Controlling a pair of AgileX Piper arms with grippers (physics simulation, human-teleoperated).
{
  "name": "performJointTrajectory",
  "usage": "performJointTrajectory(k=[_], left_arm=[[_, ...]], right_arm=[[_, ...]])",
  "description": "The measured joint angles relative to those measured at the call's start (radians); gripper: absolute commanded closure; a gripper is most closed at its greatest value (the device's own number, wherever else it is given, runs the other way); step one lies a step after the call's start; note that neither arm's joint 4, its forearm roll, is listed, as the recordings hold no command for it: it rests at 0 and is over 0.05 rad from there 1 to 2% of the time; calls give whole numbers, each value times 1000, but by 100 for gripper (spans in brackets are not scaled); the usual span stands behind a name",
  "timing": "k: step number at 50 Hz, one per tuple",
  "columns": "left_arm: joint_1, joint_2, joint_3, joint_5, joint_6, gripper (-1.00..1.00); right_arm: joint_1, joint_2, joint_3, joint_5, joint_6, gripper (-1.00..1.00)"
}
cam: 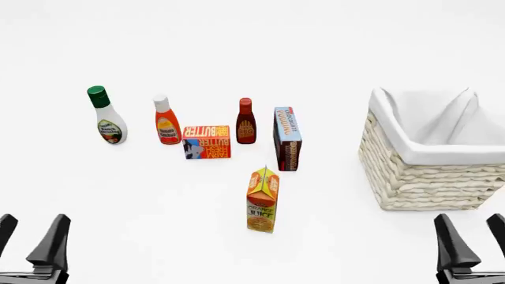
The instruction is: Pick the orange juice and place it in the basket.
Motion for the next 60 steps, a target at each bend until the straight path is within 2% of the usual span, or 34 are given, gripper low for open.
performJointTrajectory(k=[11,17,28,43,60], left_arm=[[0,3,-2,-1,0,-100],[0,4,-2,-1,0,-100],[0,4,-2,-1,0,-100],[0,5,-3,-1,0,-100],[0,5,-3,-1,0,-100]], right_arm=[[-12,6,-22,17,-23,-100],[-18,44,-59,47,-3,-100],[29,180,-134,70,18,-100],[175,391,-280,88,24,-100],[365,617,-479,137,75,-100]])
